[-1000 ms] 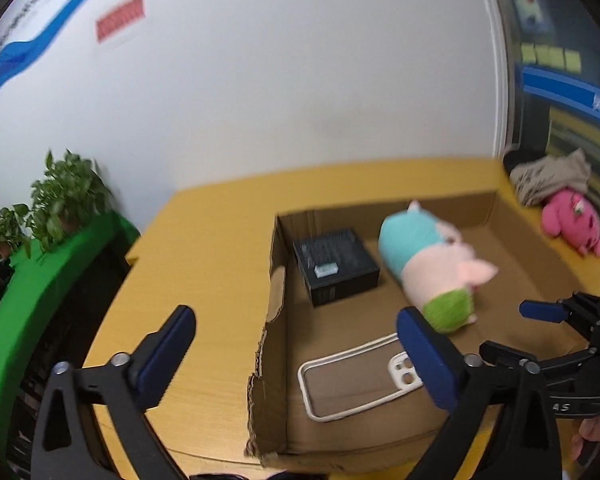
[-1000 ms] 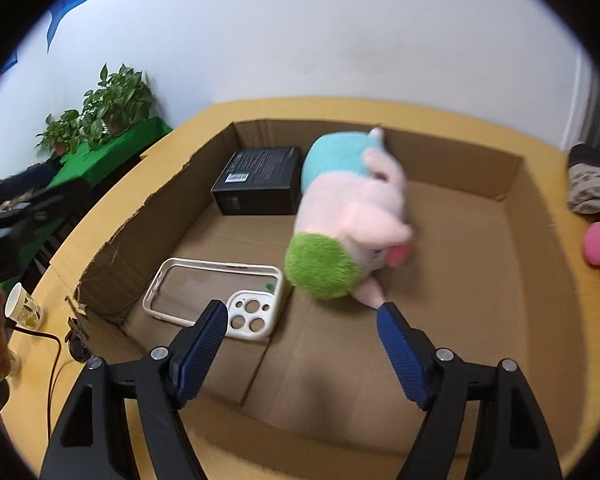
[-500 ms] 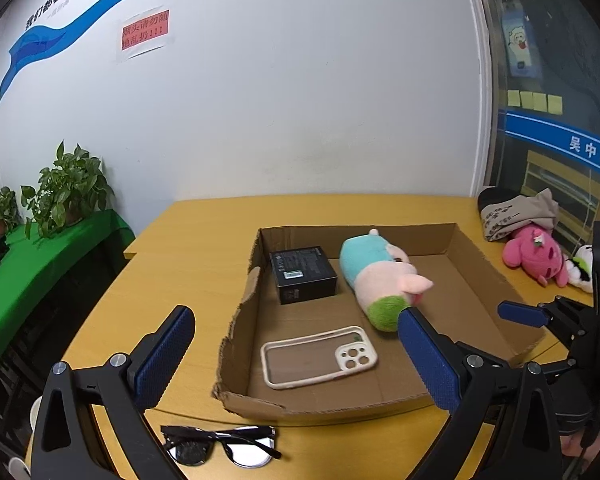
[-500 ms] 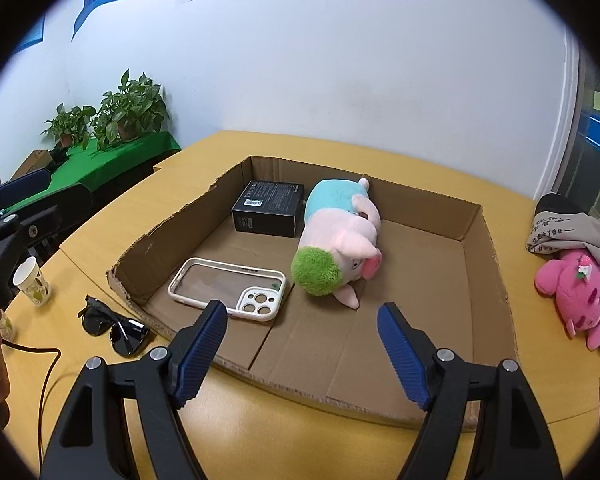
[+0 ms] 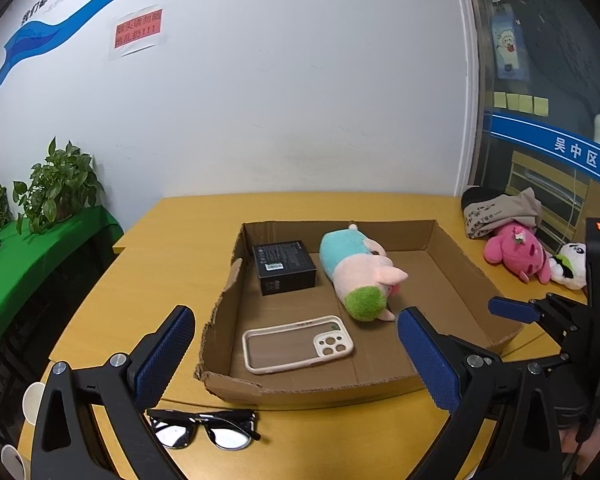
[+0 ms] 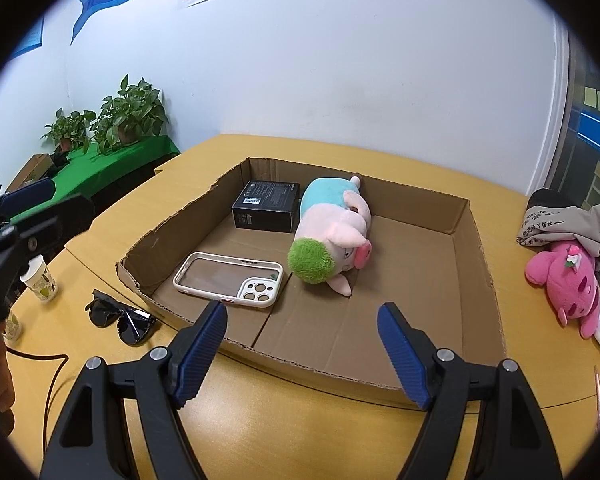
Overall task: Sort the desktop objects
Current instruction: 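Move both grippers to the white plastic case on the table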
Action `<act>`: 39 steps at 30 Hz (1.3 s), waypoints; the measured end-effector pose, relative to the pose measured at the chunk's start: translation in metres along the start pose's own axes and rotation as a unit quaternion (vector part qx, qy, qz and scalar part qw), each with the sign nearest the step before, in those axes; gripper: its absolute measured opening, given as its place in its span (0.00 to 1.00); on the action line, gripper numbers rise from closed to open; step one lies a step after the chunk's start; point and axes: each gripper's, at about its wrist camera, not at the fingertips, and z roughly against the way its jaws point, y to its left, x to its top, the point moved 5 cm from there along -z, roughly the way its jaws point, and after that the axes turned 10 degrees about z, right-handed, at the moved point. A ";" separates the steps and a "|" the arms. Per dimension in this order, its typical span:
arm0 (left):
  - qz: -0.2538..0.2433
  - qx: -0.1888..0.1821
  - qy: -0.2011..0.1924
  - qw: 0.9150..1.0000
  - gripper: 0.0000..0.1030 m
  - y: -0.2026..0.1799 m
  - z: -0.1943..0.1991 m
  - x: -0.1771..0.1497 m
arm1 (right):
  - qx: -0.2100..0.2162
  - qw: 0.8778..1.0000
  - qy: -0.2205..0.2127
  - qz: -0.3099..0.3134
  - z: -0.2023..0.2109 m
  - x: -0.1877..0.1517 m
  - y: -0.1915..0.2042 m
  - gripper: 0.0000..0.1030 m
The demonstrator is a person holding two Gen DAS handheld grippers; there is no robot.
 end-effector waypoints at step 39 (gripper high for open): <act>0.001 -0.248 0.308 0.919 0.99 -0.043 0.011 -0.177 | 0.264 0.945 0.162 0.108 0.035 -0.189 0.024 0.76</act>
